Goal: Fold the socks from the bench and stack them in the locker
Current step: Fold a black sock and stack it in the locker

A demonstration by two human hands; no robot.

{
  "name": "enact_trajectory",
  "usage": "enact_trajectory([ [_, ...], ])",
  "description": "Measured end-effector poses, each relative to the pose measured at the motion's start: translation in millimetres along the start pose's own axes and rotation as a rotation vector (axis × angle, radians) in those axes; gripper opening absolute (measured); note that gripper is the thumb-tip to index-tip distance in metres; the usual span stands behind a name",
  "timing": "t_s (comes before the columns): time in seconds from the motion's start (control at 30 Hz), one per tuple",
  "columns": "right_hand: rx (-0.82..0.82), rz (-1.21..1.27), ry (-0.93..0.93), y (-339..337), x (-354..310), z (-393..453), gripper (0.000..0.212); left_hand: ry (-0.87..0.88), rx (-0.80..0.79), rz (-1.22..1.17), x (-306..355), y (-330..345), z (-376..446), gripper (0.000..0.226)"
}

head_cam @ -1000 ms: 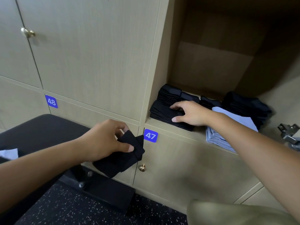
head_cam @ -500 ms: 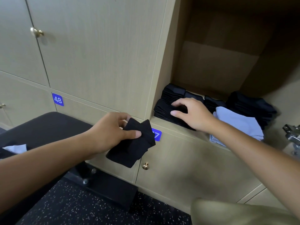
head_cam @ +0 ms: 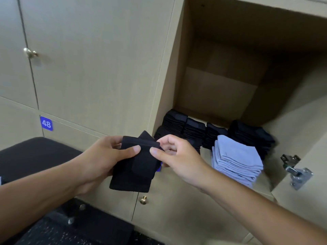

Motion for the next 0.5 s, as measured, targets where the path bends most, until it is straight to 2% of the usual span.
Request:
enact_trajectory([
  [0.17, 0.009, -0.016, 0.043, 0.0, 2.8, -2.9, 0.016, -0.005, -0.034, -0.007, -1.6, 5.1, -1.8, 0.030],
  [0.5, -0.023, 0.086, 0.094, -0.9, 10.0, -2.7, 0.022, 0.090, -0.096, 0.164, 8.9, 18.3, -10.9, 0.039],
])
Point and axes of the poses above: each hand's wrist, its own z-axis towards the middle knuckle, its own y-axis out of the palm, x = y × z, the point moved 9 cm from there along z, towards the middle knuckle, and after that the axes turned 14 degrees about -z, right-handed, at the moved point
